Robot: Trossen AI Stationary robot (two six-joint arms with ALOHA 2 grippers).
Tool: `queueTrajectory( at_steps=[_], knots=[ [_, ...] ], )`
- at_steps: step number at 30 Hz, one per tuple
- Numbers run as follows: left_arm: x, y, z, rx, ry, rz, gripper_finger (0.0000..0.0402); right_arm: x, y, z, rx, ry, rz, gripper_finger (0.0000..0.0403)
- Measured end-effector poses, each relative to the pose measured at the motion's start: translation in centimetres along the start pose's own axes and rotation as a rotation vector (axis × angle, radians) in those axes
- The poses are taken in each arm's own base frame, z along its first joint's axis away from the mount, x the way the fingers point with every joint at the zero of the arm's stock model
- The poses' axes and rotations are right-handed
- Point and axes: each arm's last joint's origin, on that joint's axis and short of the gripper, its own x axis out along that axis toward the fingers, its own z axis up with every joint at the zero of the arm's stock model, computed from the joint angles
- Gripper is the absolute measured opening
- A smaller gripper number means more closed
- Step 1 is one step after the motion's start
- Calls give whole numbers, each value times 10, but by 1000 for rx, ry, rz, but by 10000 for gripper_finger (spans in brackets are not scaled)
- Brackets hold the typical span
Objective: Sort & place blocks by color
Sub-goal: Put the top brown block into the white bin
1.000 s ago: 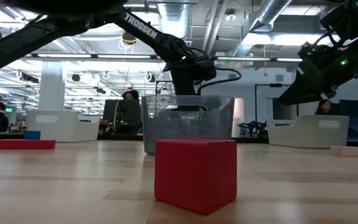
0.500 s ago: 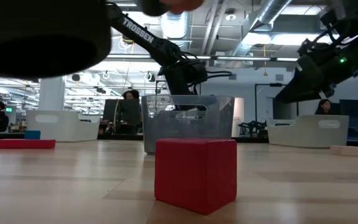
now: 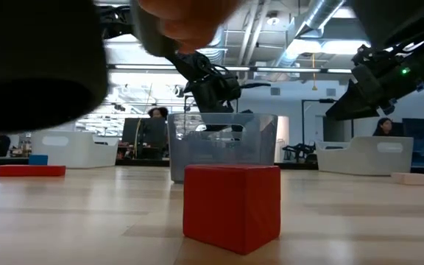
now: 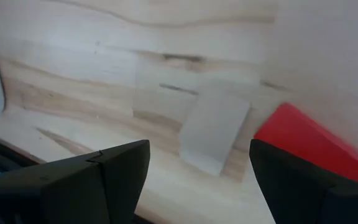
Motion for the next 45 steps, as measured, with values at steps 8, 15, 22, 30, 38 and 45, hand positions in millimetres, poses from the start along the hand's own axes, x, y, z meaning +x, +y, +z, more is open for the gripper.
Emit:
queueTrajectory(
  at_steps=[8,15,22,30,38,45],
  knots=[
    [-5,8,2,-413,74,22,265,0,0,0,8,-4,2,272],
    [-19,25,8,-1151,270,176,265,0,0,1,87,-8,5,272],
    [-13,25,36,-1783,271,195,265,0,1,1,146,-6,8,272],
    [-2,31,55,-2096,348,432,265,-1,2,1,188,-4,17,272],
    [16,18,53,-2224,464,426,265,-6,10,-3,159,17,95,272],
    [14,13,53,-2241,461,312,265,-10,14,-4,142,16,137,272]
  ],
)
